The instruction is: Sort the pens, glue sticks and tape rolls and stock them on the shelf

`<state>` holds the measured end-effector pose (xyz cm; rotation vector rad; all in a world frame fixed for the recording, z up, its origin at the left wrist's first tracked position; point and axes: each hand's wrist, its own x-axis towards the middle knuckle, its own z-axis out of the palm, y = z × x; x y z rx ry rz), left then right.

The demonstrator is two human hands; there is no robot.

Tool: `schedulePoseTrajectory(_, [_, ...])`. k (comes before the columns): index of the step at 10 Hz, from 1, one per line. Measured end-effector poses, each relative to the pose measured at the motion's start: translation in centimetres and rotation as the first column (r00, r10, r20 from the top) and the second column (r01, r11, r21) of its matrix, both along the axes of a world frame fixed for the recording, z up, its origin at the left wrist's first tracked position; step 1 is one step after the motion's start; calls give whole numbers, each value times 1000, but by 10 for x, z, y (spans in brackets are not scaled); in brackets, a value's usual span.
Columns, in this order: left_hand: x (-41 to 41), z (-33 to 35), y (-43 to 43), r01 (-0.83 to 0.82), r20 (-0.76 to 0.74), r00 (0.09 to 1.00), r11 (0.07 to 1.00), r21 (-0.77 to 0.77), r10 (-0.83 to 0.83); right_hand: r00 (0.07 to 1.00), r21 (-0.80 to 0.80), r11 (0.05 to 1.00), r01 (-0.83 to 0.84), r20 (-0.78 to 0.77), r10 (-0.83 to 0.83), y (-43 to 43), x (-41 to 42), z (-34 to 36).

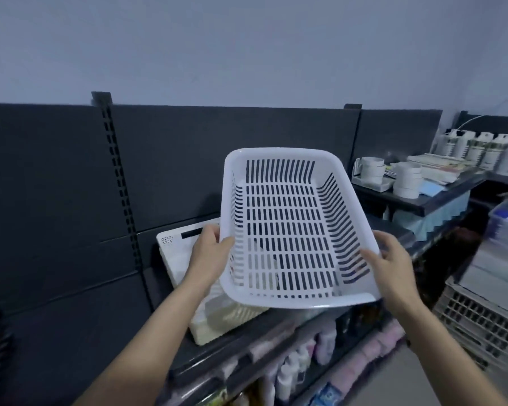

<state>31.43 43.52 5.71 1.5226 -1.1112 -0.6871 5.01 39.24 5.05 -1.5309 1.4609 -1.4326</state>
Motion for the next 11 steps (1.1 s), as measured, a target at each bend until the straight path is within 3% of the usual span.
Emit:
schedulePoseTrajectory(1, [-35, -6, -23, -43, -128, 991, 999, -4, 42, 996, 25, 996, -90, 14, 89, -66, -28, 0])
schedulePoseTrajectory(2, [-64, -24, -32, -145, -42, 988, 982, 118, 151, 983, 101, 978, -183, 38, 180, -130, -52, -6])
schedulePoseTrajectory(3, [-84, -47, -41, -285, 310, 929, 926, 249, 203, 975, 200, 954, -223, 31, 222, -188, -64, -17])
schedulePoseTrajectory(4, [-99, -62, -46, -391, 643, 752, 884, 257, 146, 960, 274, 924, -265, -15, 280, -232, -63, -36])
schedulePoseTrajectory(5, [-96, -78, -45, -432, 778, 611, 886, 170, 148, 917, 339, 876, -344, -80, 391, -249, -53, -59])
schedulePoseTrajectory(7, [-105, -75, -39, -477, 831, 554, 837, 266, 52, 902, 325, 867, -377, -85, 424, -252, -38, -82])
schedulePoseTrajectory(9, [-133, -67, -10, -480, 792, 607, 824, 301, 65, 819, 295, 876, -381, -331, 468, -231, -52, -72])
schedulePoseTrajectory(11, [-164, -70, 38, -449, 735, 662, 864, 228, 150, 789, -10, 937, -349, -544, 288, -159, -90, -85])
